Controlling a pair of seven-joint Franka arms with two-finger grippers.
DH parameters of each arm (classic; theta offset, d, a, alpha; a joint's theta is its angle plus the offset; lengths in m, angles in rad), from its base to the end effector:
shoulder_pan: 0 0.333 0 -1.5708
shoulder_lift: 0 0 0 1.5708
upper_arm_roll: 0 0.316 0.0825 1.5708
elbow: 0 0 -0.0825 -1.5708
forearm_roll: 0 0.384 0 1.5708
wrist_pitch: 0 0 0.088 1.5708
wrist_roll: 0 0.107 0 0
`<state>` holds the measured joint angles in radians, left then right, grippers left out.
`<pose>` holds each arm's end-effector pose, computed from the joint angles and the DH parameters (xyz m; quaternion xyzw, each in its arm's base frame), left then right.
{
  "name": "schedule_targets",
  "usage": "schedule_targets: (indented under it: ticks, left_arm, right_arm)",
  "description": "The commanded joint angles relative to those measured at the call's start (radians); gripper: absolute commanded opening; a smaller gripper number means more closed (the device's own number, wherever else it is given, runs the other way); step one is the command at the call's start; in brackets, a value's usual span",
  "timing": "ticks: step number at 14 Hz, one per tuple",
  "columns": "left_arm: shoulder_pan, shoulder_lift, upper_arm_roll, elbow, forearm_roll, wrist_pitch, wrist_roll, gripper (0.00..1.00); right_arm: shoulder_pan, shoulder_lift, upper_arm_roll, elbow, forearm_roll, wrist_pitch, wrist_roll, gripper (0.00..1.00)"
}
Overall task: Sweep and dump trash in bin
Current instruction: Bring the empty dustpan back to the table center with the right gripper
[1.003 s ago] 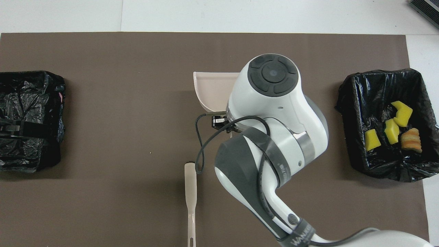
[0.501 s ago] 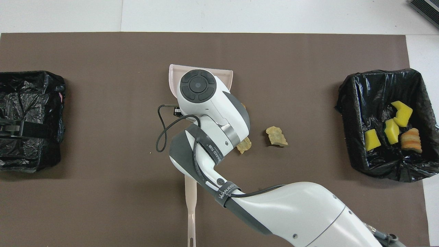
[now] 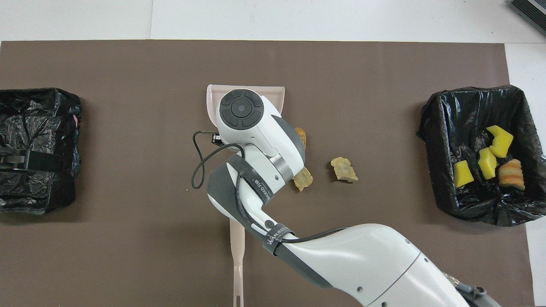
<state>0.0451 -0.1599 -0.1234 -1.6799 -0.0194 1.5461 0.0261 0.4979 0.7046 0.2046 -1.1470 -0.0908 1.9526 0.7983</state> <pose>0.4995 -0.0469 0.6546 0.9986 -0.0519 0.0124 0.0002 0.6099 0.4489 0.4023 -0.9963 0.0608 -0.0270 0.0546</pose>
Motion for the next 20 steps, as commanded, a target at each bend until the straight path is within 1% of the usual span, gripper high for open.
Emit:
schedule_targets:
  ticks: [1, 3, 5, 6, 8, 11, 14, 16, 18, 20]
  left_arm:
    - [0.009, -0.003, -0.005, 0.003, 0.012, -0.014, 0.0, 1.0]
    - [0.009, -0.003, -0.005, 0.003, 0.012, -0.015, 0.0, 1.0]
    - [0.009, -0.003, -0.005, 0.003, 0.012, -0.015, 0.0, 1.0]
    - [0.009, -0.003, -0.005, 0.003, 0.012, -0.015, -0.001, 1.0]
    - [0.009, -0.003, -0.005, 0.003, 0.012, -0.015, 0.0, 1.0]
    - [0.009, -0.003, -0.005, 0.003, 0.012, -0.015, 0.0, 1.0]
    - [0.009, -0.003, -0.005, 0.003, 0.012, -0.015, 0.0, 1.0]
    - [0.009, -0.003, -0.005, 0.003, 0.012, -0.015, 0.0, 1.0]
    - [0.009, -0.003, -0.005, 0.003, 0.012, -0.015, -0.002, 1.0]
    - [0.009, -0.003, -0.005, 0.003, 0.012, -0.015, -0.002, 1.0]
  right_arm:
    - [-0.048, -0.089, 0.009, -0.011, -0.007, -0.079, -0.014, 1.0]
    - [-0.102, -0.17, 0.019, -0.046, 0.008, -0.134, -0.115, 1.0]
    - [-0.12, -0.246, 0.019, -0.083, 0.022, -0.193, -0.191, 1.0]
    - [-0.124, -0.291, 0.019, -0.124, 0.029, -0.207, -0.197, 1.0]
    - [-0.125, -0.384, 0.019, -0.248, 0.036, -0.199, -0.199, 1.0]
    - [-0.136, -0.482, 0.018, -0.364, 0.063, -0.193, -0.209, 1.0]
    - [-0.186, -0.586, 0.018, -0.488, 0.109, -0.184, -0.309, 1.0]
    - [-0.202, -0.623, 0.018, -0.543, 0.112, -0.176, -0.341, 1.0]
    - [-0.249, -0.632, 0.018, -0.569, 0.114, -0.173, -0.398, 1.0]
    - [-0.249, -0.646, 0.018, -0.595, 0.121, -0.164, -0.415, 1.0]
